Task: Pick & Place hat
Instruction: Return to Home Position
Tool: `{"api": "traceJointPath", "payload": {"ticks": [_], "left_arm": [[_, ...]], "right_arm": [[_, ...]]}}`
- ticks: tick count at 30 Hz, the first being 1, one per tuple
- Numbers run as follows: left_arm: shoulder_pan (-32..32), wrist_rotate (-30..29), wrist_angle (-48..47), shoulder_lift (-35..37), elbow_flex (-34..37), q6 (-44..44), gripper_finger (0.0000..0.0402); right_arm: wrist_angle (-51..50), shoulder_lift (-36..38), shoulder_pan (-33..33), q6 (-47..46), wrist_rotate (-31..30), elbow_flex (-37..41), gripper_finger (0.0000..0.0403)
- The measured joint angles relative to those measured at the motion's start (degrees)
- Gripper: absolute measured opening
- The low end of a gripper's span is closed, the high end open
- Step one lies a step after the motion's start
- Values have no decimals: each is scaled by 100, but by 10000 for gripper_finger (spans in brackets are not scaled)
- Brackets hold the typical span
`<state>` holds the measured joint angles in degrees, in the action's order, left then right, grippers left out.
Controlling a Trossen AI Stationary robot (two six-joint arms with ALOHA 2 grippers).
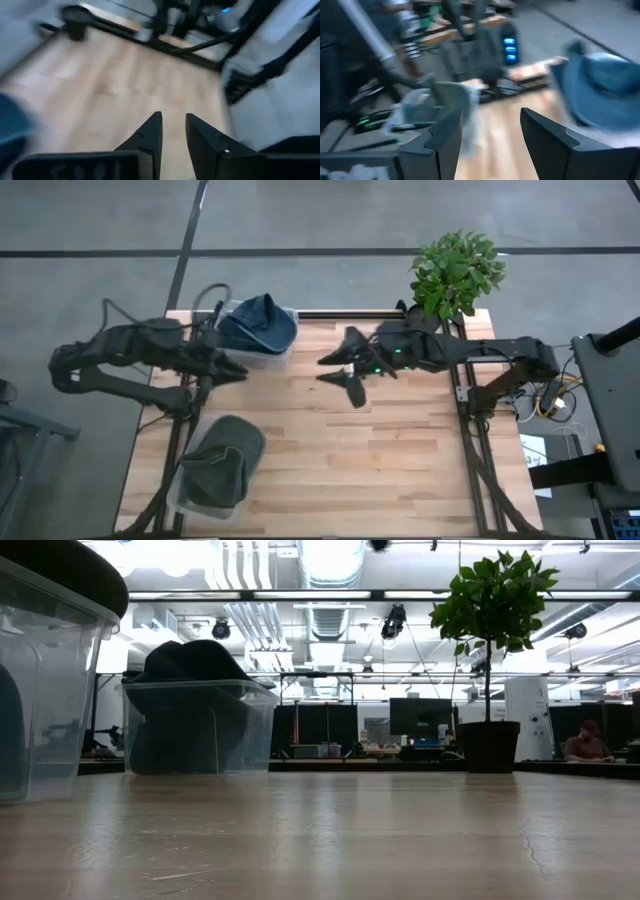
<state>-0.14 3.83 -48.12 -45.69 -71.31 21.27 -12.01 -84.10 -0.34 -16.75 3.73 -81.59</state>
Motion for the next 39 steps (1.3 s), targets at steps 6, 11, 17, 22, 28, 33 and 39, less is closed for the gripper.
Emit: {"api": "traceJointPath", "payload": {"ticks": [6, 11, 17, 22, 28, 33, 39], "left_arm": [[0, -302, -1250, 825, 55, -90, 77], [0, -345, -922, 1362, 218, -551, 77], [0, -217, 22, 1907, 1053, -975, 77], [0, -35, 370, 2365, 1943, -1033, 77], [0, 150, 1525, 3089, 2859, -1205, 77], [1, 244, 2073, 3834, 3517, -1241, 77], [2, 272, 2273, 4542, 4249, -1077, 77]], "right_arm": [[-342, 1217, -20, 965, -1350, 1075, 194], [-375, 2081, -18, 853, -1426, 1967, 194], [358, 2979, -3, 788, -1167, 3043, 194], [590, 3582, 11, 1216, -297, 3732, 194], [1223, 4333, -12, 1050, -424, 4702, 194], [1674, 4961, -17, 984, -419, 5502, 194], [2057, 5518, -7, 932, -413, 6272, 194]]}}
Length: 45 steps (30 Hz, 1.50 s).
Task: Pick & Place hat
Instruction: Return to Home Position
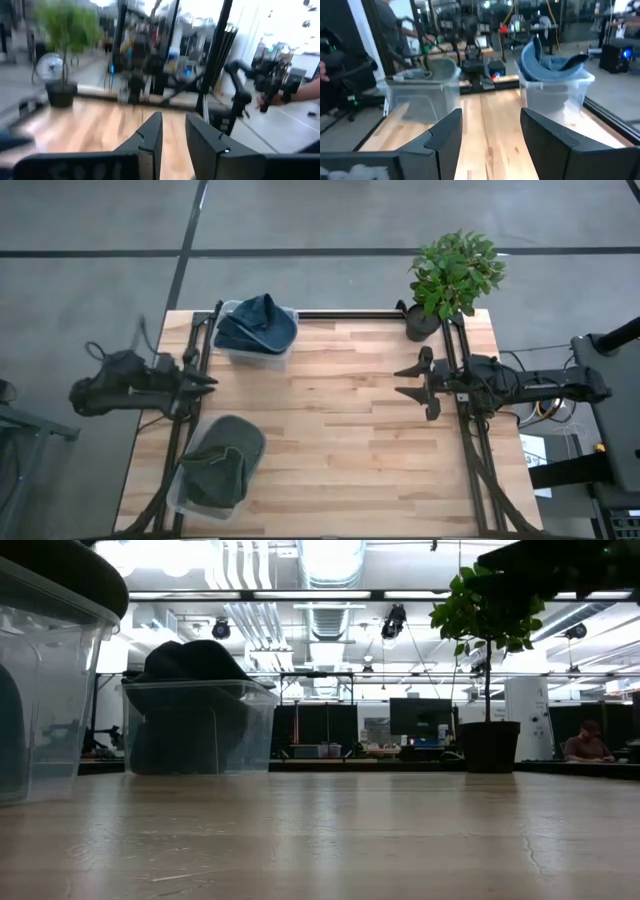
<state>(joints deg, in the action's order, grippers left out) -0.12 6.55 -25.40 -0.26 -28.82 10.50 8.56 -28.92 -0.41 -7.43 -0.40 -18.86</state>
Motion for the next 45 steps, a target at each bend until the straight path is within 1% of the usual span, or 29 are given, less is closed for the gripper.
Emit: {"api": "traceJointPath", "payload": {"ticks": [2, 5, 8, 10, 12, 17, 22, 25, 27, 29, 31, 38, 45], "left_arm": [[0, 4, -4, 6, 229, 99, 77], [0, 29, 464, -58, 443, 103, 77], [0, 30, 1106, -46, 807, 50, 77], [0, 30, 1877, -29, 1059, 0, 77], [-1, 28, 2203, -21, 1291, -51, 77], [0, -58, 2224, -16, 1721, -14, 77], [-2, -194, 2443, -8, 2141, 29, 77], [-2, -201, 2636, 6, 2346, 16, 77], [-2, -201, 2764, 10, 2513, -23, 77], [-2, -199, 3137, 10, 2689, -156, 77], [-2, -200, 3419, 10, 2831, -214, 77], [-2, -434, 3402, 6, 2831, -172, 77], [-2, -445, 3391, 4, 2831, 75, 77]], "right_arm": [[295, 140, -1, -10, 4, 244, 194], [743, 306, 3, -61, 22, 616, 194], [1104, 404, 5, -201, 29, 979, 194], [1378, 455, 3, -276, 35, 1185, 194], [1653, 470, 3, -328, 25, 1376, 194], [2044, 467, 3, -299, 35, 1747, 194], [1952, 467, 3, -412, 39, 1837, 194], [1942, 465, 3, -213, 36, 1837, 194], [1893, 465, 3, 76, 36, 1837, 194], [1855, 458, 3, 417, 39, 1837, 194], [1851, 419, 3, 482, 36, 1837, 194], [1838, 369, 3, 268, 36, 1835, 194], [1834, 369, 3, 259, 36, 1835, 194]]}}
